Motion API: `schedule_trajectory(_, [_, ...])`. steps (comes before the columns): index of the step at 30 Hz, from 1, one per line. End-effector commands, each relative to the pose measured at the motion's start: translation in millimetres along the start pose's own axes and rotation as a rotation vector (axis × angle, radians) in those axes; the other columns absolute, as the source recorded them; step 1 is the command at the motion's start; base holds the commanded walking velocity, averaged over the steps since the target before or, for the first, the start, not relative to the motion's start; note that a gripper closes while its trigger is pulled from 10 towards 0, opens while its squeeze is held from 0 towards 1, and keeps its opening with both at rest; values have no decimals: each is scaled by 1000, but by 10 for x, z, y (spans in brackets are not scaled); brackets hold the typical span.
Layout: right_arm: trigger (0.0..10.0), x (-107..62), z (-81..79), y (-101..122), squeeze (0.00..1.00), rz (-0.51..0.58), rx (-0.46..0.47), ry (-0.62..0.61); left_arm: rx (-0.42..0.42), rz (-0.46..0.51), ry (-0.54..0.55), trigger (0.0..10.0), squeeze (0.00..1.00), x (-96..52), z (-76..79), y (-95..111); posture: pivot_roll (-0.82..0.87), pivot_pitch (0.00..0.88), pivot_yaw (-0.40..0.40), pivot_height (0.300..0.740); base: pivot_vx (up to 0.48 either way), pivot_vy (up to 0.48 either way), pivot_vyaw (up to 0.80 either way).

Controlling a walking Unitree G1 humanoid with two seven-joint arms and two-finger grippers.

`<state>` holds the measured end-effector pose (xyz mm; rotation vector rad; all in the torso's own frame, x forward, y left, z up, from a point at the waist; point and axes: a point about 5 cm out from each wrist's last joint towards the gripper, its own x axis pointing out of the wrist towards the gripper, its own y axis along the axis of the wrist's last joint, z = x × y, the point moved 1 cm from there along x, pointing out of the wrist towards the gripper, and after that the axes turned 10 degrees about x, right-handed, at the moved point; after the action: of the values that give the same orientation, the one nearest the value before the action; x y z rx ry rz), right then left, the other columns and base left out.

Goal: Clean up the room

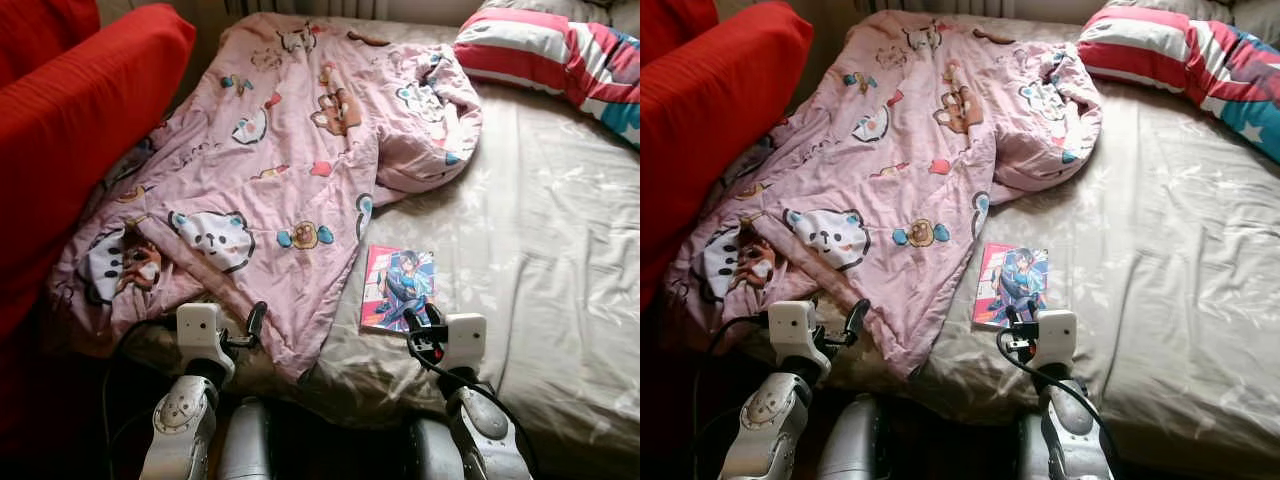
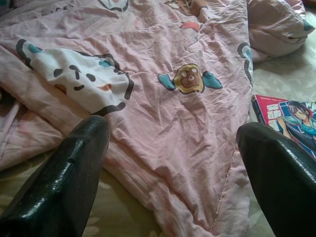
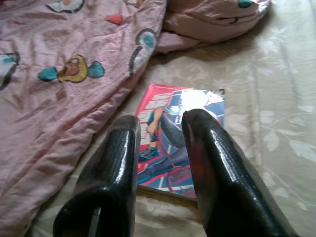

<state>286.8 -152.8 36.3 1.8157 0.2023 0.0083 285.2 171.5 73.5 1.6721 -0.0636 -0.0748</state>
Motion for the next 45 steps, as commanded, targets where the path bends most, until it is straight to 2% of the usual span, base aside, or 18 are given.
schedule_trajectory(1, [10000, -7, 11, -26, 0, -14, 9, -14, -8, -15, 8, 10000, 0, -22, -30, -24, -17, 209, 32, 621, 0, 0, 0])
schedule_trajectory(19, [10000, 41, 62, -15, 0, -20, 14, -67, -3, -13, 2, 10000, 0, -20, -42, -15, -14, 212, 38, 621, 227, 0, 0])
schedule_trajectory(45, [10000, 75, 76, -7, 0, -17, 12, -101, 3, -13, 0, 10000, 0, -28, -58, -12, -9, 218, 41, 621, 312, 0, 0])
